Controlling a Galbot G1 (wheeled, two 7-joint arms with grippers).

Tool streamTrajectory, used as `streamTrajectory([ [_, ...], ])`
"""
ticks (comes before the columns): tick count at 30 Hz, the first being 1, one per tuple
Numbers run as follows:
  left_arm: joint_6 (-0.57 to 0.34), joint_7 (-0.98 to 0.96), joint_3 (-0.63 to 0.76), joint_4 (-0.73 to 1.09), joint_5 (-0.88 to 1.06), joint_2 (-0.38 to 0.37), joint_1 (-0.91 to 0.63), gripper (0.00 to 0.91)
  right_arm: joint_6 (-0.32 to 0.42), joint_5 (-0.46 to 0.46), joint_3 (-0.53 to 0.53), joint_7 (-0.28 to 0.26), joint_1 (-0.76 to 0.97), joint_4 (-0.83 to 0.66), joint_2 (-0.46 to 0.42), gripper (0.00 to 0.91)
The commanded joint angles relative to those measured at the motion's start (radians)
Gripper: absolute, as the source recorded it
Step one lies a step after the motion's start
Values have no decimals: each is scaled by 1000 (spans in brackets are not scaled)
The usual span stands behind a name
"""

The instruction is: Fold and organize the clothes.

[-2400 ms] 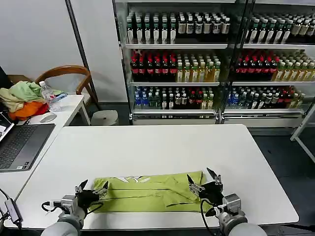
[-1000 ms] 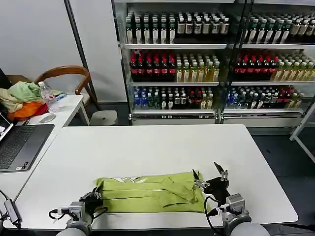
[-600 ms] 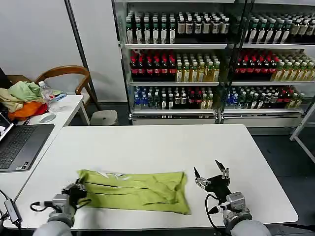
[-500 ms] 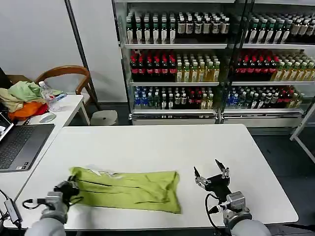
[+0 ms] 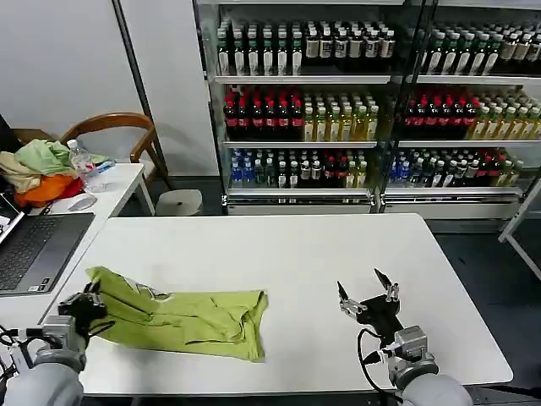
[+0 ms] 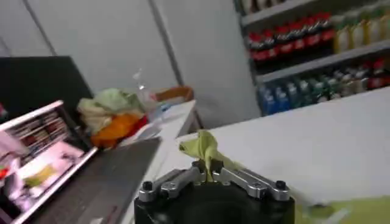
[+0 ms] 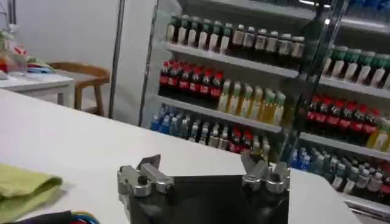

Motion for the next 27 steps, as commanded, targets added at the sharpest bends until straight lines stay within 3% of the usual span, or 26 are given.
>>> streamTrajectory([
  [1, -156, 52, 322, -158, 120, -68, -4, 40, -4, -2, 31, -1, -23, 20, -8, 907],
  [4, -159, 66, 405, -154, 129, -80, -31, 40, -5, -3, 52, -2, -47, 32, -11, 907],
  [7, -220, 87, 457, -95, 234, -96, -59, 40, -4, -9, 64, -3, -62, 41, -8, 907],
  [14, -171, 89, 528, -56, 243, -115, -77, 40, -6, -15, 78, -4, -78, 54, -3, 907],
  [25, -172, 88, 558, 61, 247, -144, -162, 40, -7, -17, 76, -7, -75, 51, 0, 907],
  [26, -171, 86, 562, 71, 249, -145, -170, 403, -7, -17, 75, -7, -73, 50, 0, 907],
  [27, -169, 80, 568, 75, 248, -145, -172, 907, -7, -17, 74, -7, -71, 49, 2, 907],
])
